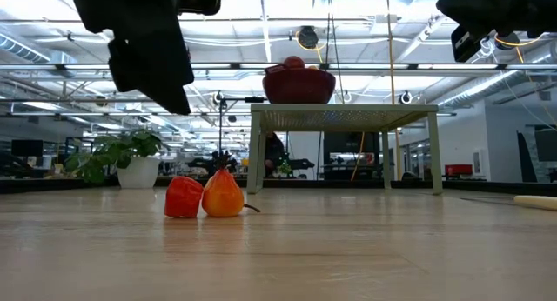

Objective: Pick & Place Fruit
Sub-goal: Put the pear into the dark red colander on the shelf

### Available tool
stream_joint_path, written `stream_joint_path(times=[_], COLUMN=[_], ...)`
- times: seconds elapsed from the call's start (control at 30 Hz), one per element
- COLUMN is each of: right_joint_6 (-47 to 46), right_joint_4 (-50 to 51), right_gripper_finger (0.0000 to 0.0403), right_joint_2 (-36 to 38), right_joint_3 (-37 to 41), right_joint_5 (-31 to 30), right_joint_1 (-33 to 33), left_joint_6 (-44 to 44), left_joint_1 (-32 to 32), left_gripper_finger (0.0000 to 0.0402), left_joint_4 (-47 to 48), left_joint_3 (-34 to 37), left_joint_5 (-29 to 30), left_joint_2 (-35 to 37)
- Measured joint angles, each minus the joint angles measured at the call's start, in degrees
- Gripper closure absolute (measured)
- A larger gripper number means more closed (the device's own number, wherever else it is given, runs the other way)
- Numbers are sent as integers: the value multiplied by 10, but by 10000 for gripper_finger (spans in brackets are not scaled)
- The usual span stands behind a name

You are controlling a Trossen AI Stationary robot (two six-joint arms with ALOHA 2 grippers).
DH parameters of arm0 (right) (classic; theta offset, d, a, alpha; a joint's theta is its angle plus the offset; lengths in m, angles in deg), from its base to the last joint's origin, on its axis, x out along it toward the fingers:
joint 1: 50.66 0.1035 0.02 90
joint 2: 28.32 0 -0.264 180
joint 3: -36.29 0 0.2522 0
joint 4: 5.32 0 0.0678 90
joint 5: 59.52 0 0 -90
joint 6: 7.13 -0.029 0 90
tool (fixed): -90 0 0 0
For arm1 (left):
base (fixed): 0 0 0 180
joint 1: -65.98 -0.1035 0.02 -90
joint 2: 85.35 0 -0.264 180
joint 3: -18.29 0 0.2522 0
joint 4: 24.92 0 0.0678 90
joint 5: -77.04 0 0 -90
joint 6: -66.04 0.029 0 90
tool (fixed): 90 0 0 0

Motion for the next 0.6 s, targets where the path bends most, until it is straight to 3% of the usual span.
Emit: stream_joint_path(times=[0.13, 0.3, 0.47, 0.6], right_joint_6=[0, 0, 0, 0], right_joint_4=[0, 0, 0, 0], right_gripper_finger=[403, 403, 403, 403], right_joint_2=[0, 0, 0, 0], right_joint_3=[0, 0, 0, 0], right_joint_5=[0, 0, 0, -1], right_joint_1=[0, 0, 0, 0], left_joint_6=[72, 168, 195, 168], left_joint_1=[0, 0, -6, -16], left_gripper_finger=[157, 143, 142, 142], left_joint_4=[5, 16, 26, 23], left_joint_3=[0, 0, 0, 0], left_joint_5=[17, 19, 29, 27], left_joint_2=[0, 0, 0, -17])
